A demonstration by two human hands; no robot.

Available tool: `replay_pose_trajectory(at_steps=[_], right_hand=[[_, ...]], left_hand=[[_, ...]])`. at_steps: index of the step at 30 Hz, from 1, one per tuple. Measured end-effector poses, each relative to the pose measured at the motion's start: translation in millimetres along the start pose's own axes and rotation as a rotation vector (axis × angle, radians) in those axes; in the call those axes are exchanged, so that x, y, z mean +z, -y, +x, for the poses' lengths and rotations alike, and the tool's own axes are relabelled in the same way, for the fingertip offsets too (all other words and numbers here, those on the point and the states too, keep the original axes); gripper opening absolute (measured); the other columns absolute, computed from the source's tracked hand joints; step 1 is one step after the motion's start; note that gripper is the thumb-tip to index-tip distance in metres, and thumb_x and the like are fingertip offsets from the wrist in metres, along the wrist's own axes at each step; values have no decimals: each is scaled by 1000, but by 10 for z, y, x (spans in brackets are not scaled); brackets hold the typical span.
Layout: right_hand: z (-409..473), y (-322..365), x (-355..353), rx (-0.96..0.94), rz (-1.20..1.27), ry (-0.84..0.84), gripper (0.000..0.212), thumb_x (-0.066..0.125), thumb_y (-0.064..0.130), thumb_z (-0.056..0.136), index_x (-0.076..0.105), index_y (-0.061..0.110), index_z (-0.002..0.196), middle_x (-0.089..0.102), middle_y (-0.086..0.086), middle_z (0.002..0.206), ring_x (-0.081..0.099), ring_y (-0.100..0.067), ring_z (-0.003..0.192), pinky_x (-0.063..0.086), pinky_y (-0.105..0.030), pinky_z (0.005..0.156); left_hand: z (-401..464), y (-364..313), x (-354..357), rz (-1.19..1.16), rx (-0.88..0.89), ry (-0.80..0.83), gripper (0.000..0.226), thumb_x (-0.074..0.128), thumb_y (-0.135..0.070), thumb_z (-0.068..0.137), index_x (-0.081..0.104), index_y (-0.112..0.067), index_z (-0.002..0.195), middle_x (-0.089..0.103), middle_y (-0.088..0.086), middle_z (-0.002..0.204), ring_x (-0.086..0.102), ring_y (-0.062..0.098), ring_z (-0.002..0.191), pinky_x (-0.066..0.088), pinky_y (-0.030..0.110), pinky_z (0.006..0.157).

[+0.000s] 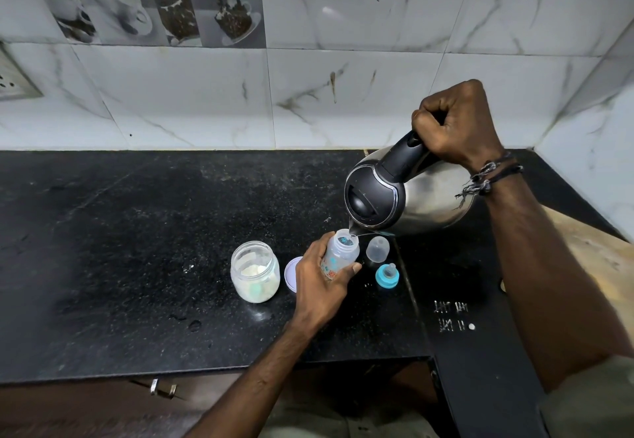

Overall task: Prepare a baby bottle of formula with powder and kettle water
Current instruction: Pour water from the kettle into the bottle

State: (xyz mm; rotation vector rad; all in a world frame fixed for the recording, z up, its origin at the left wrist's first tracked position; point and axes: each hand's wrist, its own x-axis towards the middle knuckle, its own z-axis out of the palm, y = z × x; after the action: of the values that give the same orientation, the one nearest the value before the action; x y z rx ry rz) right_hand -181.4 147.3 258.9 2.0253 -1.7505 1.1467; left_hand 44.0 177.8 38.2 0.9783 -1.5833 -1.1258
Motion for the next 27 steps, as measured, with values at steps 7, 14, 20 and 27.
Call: replay_pose_trajectory(at_steps=[7,14,20,27], right_hand=[[-5,1,-1,2,-2,4,36,50,24,71,50,-1,45,35,-20,42,39,-37,42,30,-38,41],[-6,2,-9,-6,-14,6,36,49,23,72,50,-2,46,35,-21,42,39,-36,41,29,-36,41],[-9,-28,-1,5,-13,4,37,49,24,71,53,-4,46,41,-26,43,42,-38,42,32,-40,40],[-7,-30,3,5,-12,5,37,49,23,71,52,-4,46,41,-25,43,42,-40,42,34,-40,40]], left_hand=[[-6,-7,6,-14,-6,-3,61,84,-26,75,65,-16,132,71,-3,121,67,11,114,55,29,98],[-9,16,16,-15,-16,-5,62,85,-27,75,64,-16,133,71,-3,124,67,13,116,55,34,101],[-11,18,20,-29,-32,-14,66,85,-28,73,64,-14,134,70,-3,125,67,10,117,55,30,101],[-11,25,16,-31,-36,-6,65,84,-32,74,64,-15,134,71,-4,124,68,13,116,56,36,100]])
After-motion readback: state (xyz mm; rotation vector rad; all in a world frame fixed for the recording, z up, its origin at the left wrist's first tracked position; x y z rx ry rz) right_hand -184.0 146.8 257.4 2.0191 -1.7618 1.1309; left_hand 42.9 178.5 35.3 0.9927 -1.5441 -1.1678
